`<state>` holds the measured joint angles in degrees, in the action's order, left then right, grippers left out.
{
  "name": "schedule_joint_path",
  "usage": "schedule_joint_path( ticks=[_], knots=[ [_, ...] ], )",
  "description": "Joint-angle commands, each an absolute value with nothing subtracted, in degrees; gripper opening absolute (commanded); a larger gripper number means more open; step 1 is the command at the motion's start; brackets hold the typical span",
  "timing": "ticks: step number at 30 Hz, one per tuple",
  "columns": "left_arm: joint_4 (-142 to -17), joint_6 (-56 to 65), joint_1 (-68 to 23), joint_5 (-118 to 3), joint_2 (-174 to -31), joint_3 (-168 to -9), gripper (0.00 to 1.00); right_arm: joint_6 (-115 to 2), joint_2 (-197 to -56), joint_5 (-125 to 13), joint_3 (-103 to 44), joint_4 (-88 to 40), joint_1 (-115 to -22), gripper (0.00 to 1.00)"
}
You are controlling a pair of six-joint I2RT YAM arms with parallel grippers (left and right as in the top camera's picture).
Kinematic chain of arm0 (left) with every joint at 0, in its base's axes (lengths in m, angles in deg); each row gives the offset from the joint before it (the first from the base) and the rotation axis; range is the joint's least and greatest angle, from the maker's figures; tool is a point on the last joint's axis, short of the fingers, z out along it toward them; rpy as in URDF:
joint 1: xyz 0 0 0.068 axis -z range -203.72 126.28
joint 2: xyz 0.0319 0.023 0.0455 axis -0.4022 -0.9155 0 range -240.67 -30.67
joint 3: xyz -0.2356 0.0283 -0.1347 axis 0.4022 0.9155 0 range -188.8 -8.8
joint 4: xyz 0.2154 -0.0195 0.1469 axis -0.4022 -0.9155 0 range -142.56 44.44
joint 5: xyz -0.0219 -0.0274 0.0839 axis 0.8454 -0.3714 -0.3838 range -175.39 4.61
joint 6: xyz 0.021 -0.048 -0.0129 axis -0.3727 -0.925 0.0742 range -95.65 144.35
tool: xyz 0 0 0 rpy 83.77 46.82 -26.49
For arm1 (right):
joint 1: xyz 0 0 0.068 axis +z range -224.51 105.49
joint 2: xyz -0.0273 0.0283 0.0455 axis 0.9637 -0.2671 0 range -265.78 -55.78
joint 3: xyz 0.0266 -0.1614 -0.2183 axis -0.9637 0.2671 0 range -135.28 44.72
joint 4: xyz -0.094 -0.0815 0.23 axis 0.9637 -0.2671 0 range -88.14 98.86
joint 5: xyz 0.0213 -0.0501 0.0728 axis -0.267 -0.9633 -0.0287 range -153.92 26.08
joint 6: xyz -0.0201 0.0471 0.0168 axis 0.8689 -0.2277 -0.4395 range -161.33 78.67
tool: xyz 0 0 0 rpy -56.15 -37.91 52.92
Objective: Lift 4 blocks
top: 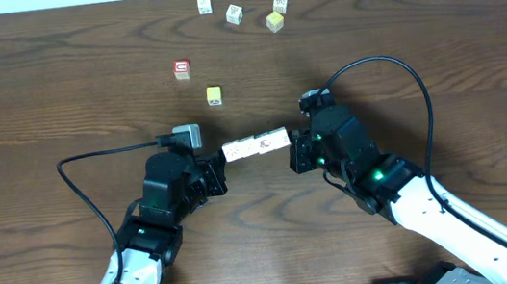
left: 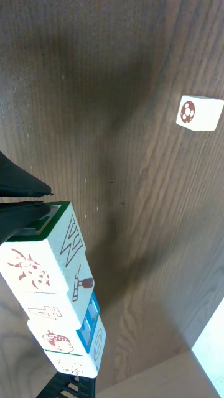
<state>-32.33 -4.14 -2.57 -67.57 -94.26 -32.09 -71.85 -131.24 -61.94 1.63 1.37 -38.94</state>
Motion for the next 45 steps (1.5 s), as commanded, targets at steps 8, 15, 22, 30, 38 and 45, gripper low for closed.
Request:
schedule_joint_path(
  ticks=[8,15,22,30,38,45],
  knots=[
    [-30.49,-3.85,-0.12,-56.20,-92.71,-34.97,0.07,-71.46,-131.00,-48.65,-0.23,2.64,-35.42,0.01],
    [-30.49,-3.85,-0.12,-56.22,-92.71,-34.97,0.07,-71.44,-131.00,-48.67,-0.23,2.64,-35.42,0.01],
    [-30.49,-3.88,-0.12,-56.20,-92.71,-34.97,0.07,-71.42,-131.00,-48.67,-0.23,2.64,-35.42,0.01],
    [-31.52,-3.85,-0.12,-56.22,-92.71,-34.97,0.07,-71.42,-131.00,-49.11,-0.23,2.62,-35.42,0.01],
    [-32.46,-3.83,-0.12,-56.22,-92.71,-34.97,0.07,-71.26,-131.00,-49.55,-0.23,2.13,-35.42,0.01],
    [-32.59,-3.85,-0.12,-56.22,-92.71,-34.97,0.07,-71.26,-131.02,-49.57,-0.23,1.11,-35.40,0.01]
  ],
)
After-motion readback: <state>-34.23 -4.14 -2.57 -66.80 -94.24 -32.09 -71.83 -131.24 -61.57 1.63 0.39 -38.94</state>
